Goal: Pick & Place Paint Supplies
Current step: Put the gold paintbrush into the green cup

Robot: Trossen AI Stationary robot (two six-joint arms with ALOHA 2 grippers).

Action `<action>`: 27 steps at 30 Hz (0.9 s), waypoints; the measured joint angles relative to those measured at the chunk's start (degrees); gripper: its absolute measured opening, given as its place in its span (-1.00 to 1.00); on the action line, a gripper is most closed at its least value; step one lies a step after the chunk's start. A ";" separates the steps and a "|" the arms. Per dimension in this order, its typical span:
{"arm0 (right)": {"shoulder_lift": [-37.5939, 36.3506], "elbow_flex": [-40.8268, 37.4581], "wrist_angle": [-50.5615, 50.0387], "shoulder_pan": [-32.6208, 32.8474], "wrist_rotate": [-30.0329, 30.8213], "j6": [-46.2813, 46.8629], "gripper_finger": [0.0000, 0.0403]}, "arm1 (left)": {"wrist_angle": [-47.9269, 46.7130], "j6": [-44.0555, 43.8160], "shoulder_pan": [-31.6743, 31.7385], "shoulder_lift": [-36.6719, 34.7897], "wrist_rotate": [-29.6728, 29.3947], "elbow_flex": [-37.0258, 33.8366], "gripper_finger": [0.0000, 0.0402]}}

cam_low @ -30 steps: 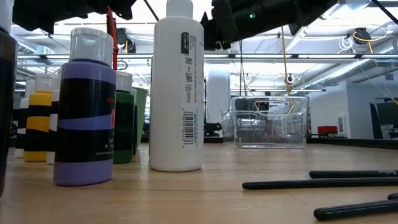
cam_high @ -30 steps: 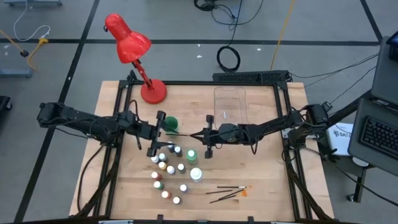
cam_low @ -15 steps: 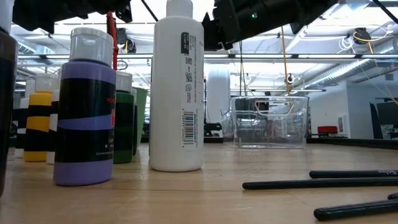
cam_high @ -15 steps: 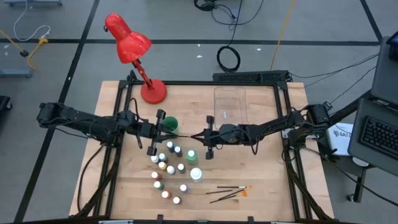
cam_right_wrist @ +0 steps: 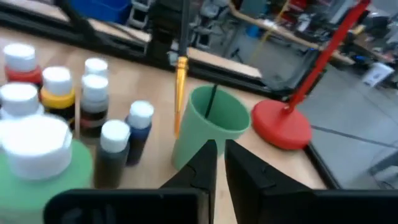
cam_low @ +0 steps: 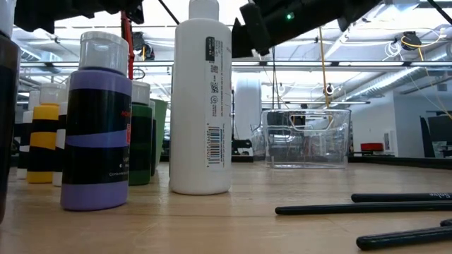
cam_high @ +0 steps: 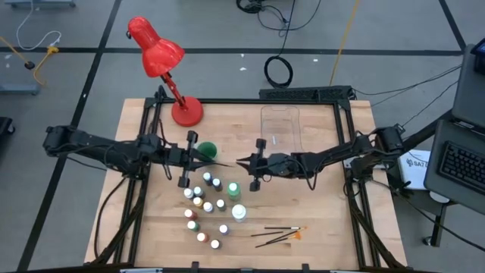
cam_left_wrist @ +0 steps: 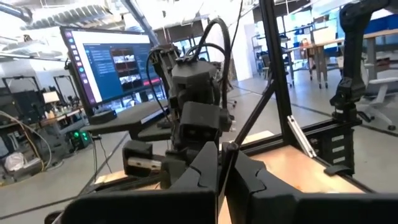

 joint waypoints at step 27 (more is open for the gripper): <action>-7.54 -21.37 -7.85 14.99 15.63 26.91 -0.79 | -31.82 -6.78 0.02 -13.53 -27.12 -0.02 -1.00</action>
